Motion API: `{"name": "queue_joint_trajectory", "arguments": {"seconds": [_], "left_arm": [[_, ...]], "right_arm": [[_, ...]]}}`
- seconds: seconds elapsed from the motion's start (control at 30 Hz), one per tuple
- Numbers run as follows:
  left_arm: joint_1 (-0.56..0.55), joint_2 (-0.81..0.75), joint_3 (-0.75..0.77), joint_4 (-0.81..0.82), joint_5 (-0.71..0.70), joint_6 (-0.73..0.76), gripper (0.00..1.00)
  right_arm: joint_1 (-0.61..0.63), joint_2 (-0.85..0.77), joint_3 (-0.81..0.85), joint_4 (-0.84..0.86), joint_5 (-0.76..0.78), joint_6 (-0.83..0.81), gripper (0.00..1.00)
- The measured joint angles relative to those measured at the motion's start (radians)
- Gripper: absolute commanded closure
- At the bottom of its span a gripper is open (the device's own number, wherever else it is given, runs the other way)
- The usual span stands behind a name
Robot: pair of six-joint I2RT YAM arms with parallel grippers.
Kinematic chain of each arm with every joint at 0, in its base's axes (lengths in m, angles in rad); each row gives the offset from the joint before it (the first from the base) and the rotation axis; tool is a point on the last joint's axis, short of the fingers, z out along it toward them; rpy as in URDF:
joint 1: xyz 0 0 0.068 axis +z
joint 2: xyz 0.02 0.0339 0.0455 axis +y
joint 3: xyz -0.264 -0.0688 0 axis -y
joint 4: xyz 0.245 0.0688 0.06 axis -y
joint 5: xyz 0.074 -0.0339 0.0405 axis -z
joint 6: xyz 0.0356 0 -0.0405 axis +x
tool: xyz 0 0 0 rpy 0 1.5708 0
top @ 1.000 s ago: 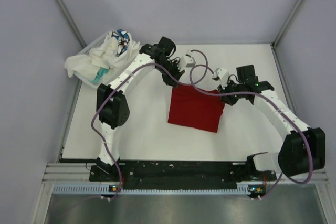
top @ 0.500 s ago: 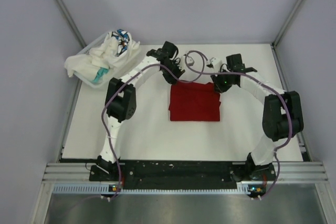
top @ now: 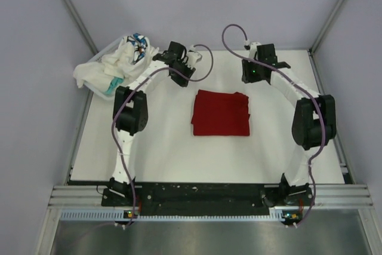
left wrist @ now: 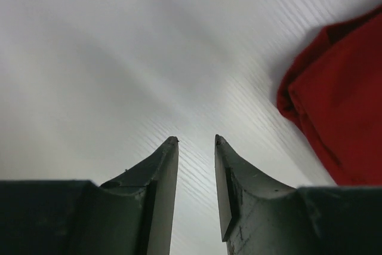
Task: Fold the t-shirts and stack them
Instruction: Fold the long partially folded tshirt into a neat square
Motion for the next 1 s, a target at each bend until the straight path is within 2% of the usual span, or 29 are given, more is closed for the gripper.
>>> {"name": "queue_joint_trajectory", "arguments": {"seconds": [0.07,0.13,0.3,0.43,0.67,0.93,1.0], "left_arm": [[0.005,-0.073,-0.101,0.018,0.038,-0.002,0.71],[-0.005,-0.172,-0.221,0.031,0.109,-0.003,0.76],[-0.060,-0.224,-0.254,0.041,0.226,-0.003,0.81],[-0.093,-0.147,-0.183,0.015,0.282,-0.004,0.81],[-0.067,0.060,0.005,-0.016,0.225,-0.050,0.79],[-0.045,0.114,0.091,-0.015,0.134,-0.085,0.78],[-0.045,0.123,0.109,-0.012,0.119,-0.089,0.78]], "right_arm": [[-0.002,-0.057,-0.036,-0.001,-0.060,0.047,0.91],[-0.002,-0.124,-0.098,-0.005,-0.135,0.097,1.00],[-0.002,-0.130,-0.197,-0.018,-0.250,0.182,1.00],[-0.002,-0.027,-0.205,-0.042,-0.257,0.233,1.00],[-0.002,0.096,-0.089,-0.074,-0.179,0.304,1.00],[-0.016,0.195,0.019,-0.049,-0.073,0.408,1.00],[-0.029,0.220,0.064,-0.055,-0.063,0.438,0.95]]}}
